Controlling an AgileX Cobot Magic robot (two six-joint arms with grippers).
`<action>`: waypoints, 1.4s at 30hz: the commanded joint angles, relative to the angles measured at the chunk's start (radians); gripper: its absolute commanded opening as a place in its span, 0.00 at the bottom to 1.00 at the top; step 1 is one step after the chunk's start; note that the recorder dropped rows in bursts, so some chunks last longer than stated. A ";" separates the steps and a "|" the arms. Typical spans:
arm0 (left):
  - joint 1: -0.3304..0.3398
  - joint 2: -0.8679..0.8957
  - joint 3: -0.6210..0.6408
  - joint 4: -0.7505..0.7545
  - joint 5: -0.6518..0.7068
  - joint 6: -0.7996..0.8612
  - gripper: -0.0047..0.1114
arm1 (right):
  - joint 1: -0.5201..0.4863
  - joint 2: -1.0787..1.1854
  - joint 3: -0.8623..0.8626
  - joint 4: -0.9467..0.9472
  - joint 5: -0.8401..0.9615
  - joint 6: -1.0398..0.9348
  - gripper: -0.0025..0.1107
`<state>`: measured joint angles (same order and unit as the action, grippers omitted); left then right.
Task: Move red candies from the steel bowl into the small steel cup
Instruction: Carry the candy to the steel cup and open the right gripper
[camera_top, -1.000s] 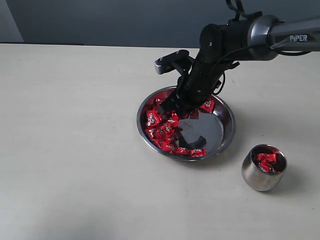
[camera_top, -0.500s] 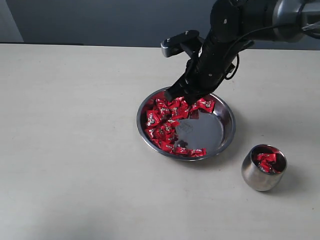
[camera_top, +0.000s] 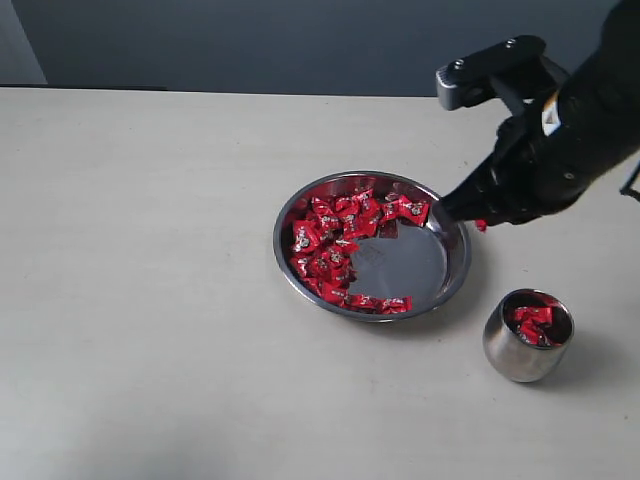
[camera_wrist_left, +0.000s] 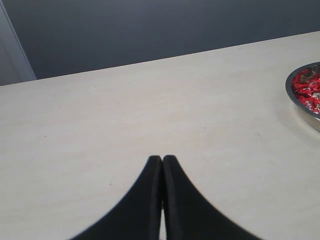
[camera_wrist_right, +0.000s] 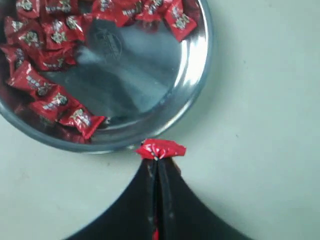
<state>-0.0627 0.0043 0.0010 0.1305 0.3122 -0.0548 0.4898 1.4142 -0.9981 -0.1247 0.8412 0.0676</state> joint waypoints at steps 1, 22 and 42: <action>-0.008 -0.004 -0.001 0.002 -0.005 -0.006 0.04 | 0.000 -0.101 0.103 -0.031 -0.009 0.046 0.02; -0.008 -0.004 -0.001 0.002 -0.005 -0.006 0.04 | 0.000 -0.156 0.236 -0.068 -0.004 0.153 0.02; -0.008 -0.004 -0.001 0.002 -0.005 -0.006 0.04 | 0.000 -0.136 0.297 -0.104 -0.079 0.193 0.02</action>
<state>-0.0627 0.0043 0.0010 0.1305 0.3122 -0.0548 0.4898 1.2689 -0.7057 -0.2085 0.7839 0.2419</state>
